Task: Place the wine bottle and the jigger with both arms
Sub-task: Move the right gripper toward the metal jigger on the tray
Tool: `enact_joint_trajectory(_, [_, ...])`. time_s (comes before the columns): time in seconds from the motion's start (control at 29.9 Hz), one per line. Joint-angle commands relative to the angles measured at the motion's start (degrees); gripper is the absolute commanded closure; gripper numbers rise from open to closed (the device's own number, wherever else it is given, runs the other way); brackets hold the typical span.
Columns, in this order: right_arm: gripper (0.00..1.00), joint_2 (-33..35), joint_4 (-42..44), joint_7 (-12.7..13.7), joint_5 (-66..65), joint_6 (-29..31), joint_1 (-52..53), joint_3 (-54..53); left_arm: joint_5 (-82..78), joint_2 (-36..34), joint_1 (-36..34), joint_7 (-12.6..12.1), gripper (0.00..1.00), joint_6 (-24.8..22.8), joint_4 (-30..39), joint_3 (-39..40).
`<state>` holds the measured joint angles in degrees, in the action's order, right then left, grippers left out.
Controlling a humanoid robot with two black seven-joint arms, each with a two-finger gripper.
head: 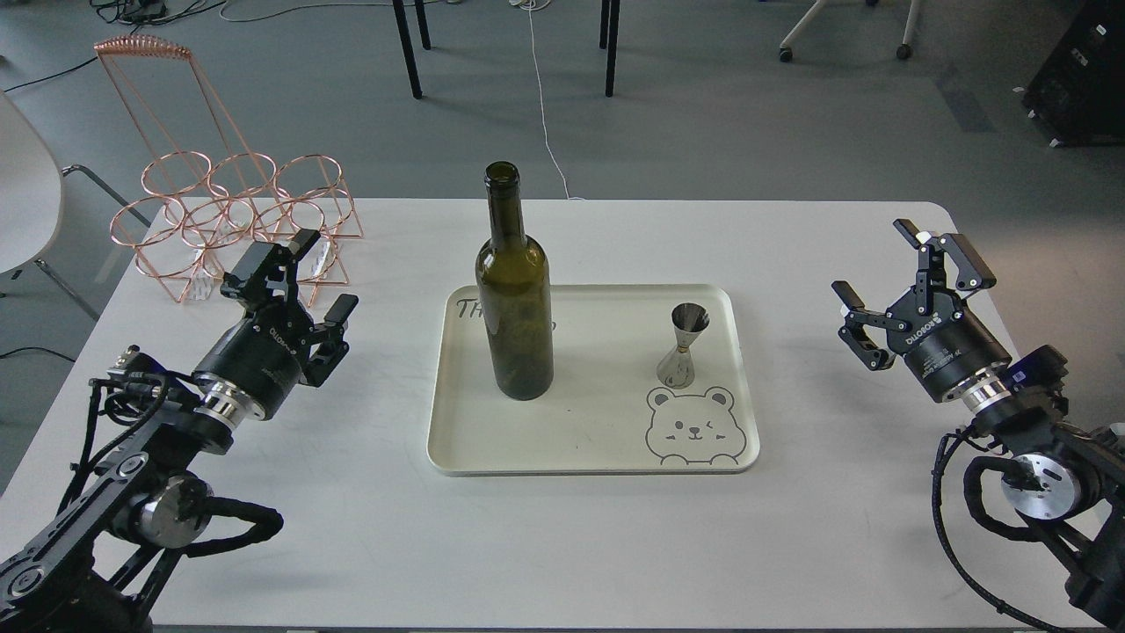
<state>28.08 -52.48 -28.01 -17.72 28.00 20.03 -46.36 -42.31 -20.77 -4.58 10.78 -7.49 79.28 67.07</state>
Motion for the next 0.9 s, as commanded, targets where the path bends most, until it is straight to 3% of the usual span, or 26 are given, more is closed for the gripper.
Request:
enact_joint_trajectory(0.0, [0.01, -0.5, 0.0, 0.0, -0.4, 0.0, -0.8, -0.6, -0.1, 0.3, -0.1, 0.9, 0.02, 0.4, 0.2, 0.1])
enact_joint_trajectory(0.1, [0.01, 0.1, -0.1, 0.0, -1.6, 0.0, -0.7, -0.7, 0.1, 0.3, -0.3, 3.7, 0.02, -0.6, 0.2, -0.1])
enact_joint_trajectory(0.3, [0.01, 4.3, -1.4, 0.0, -20.8, 0.0, 0.0, -1.1, -0.2, -0.4, -0.6, 8.5, 0.02, -1.4, 0.1, -0.5])
enact_joint_trajectory(0.5, [0.01, 10.2, -11.8, 0.0, -40.8, -0.5, -0.3, -0.8, -0.3, -0.4, -0.8, 9.4, 0.02, -1.3, 0.1, -1.1])
enact_joint_trajectory(0.63, [0.01, 10.9, -16.2, 0.0, -61.8, -10.3, -0.9, 0.1, -0.3, -0.5, -0.8, 9.5, 0.02, -1.3, 0.2, -1.1])
enact_joint_trajectory(0.8, [0.01, 8.1, -15.6, 0.0, -78.1, -30.4, -0.6, 4.2, -0.3, -0.6, -0.6, 9.5, 0.02, -1.4, 0.2, -1.1])
enact_joint_trajectory(0.87, [0.01, 5.6, -13.9, 0.0, -85.5, -35.9, -0.4, 5.0, -0.3, -0.5, -0.5, 9.5, 0.02, -1.4, 0.2, -1.1])
